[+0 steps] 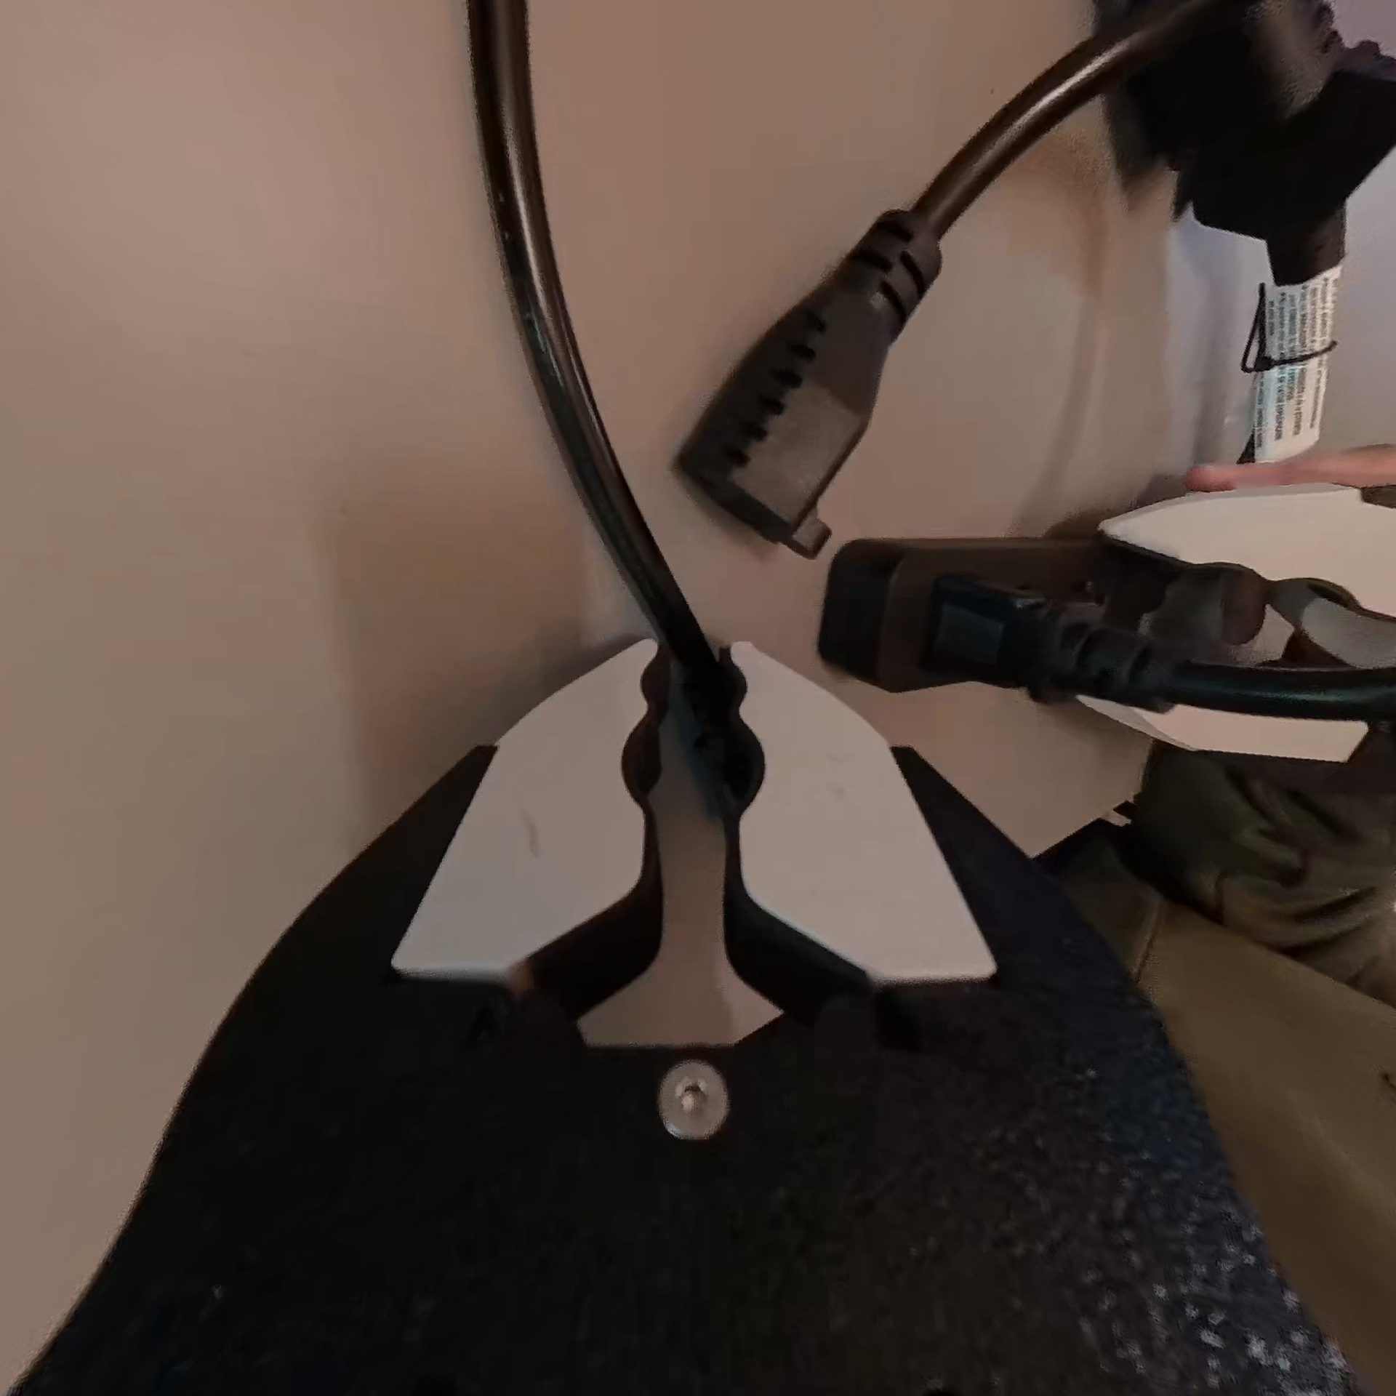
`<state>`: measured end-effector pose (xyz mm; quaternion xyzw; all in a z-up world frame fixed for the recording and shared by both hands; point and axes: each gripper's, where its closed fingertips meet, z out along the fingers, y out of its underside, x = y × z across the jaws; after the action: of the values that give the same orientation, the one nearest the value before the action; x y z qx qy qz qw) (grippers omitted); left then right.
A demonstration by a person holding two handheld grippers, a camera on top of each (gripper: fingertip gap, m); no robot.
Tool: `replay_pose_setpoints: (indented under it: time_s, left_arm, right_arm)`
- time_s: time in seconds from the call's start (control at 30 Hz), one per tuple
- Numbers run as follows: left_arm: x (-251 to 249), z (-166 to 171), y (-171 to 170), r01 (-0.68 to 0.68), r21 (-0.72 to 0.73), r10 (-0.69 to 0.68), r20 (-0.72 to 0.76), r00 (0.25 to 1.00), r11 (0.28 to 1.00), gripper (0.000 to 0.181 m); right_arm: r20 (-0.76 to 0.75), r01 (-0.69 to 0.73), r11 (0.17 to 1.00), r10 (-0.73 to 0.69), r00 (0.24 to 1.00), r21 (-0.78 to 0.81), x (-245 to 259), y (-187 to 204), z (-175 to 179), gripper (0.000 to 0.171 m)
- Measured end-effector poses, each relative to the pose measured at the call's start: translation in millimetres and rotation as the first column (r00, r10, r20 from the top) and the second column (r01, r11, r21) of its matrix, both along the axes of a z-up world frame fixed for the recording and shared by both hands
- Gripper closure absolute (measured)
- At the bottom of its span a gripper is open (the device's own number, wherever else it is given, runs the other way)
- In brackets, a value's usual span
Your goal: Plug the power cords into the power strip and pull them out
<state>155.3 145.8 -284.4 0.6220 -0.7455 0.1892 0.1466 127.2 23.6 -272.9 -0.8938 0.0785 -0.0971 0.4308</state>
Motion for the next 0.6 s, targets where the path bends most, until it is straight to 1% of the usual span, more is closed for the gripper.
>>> replay_pose_setpoints:
  time_s: [0.03,0.13,0.23,0.3,0.4,0.5,0.53,0.57,0.6]
  left_arm:
    - [0.5,-1.2,1.8,-0.001,0.002,0.001,-0.032,0.999,1.0,0.165]
    - [3.2,0.7,-0.5,-0.011,-0.024,0.008,-0.145,0.989,1.0,0.161]
    - [10.4,-2.3,-0.8,0.017,0.046,-0.008,-0.184,0.983,0.999,0.169]
    - [10.4,-3.2,-0.6,0.095,0.121,-0.068,-0.207,0.976,0.988,0.168]
    - [11.4,-4.6,-0.6,0.207,0.237,-0.161,-0.201,0.966,0.949,0.168]
    - [13.1,-5.8,-1.8,0.318,0.31,-0.287,-0.141,0.947,0.896,0.168]
    - [12.8,-5.9,-1.9,0.333,0.303,-0.309,-0.125,0.943,0.893,0.169]
    - [12.6,-5.6,-4.1,0.322,0.261,-0.306,-0.099,0.947,0.91,0.17]
    - [12.4,-4.9,-6.3,0.282,0.197,-0.273,-0.072,0.959,0.939,0.171]
  right_arm:
    - [-0.012,-0.001,1.0,0.001,1.0,0.005,0.1,-1.5,0.2,0.129]
    - [-0.011,-0.001,1.0,0.002,1.0,0.003,-0.1,-2.2,0.1,0.13]
    - [-0.012,-0.002,1.0,0.002,1.0,0.004,-0.1,-2.1,0.1,0.129]
    - [-0.015,-0.001,1.0,0.001,1.0,0.005,-0.1,-2.2,0.2,0.129]
    - [-0.014,-0.001,1.0,0.001,1.0,0.005,-0.1,-2.1,0.1,0.129]
    - [-0.018,-0.001,1.0,0.001,1.0,0.006,-0.1,-2.2,0.3,0.129]
    - [-0.016,-0.001,1.0,0.001,1.0,0.006,-0.1,-2.2,0.3,0.129]
    - [-0.013,0.0,1.0,0.0,1.0,0.005,-0.1,-2.2,0.2,0.129]
    - [-0.008,0.001,1.0,-0.001,1.0,0.003,-0.1,-2.3,0.3,0.13]
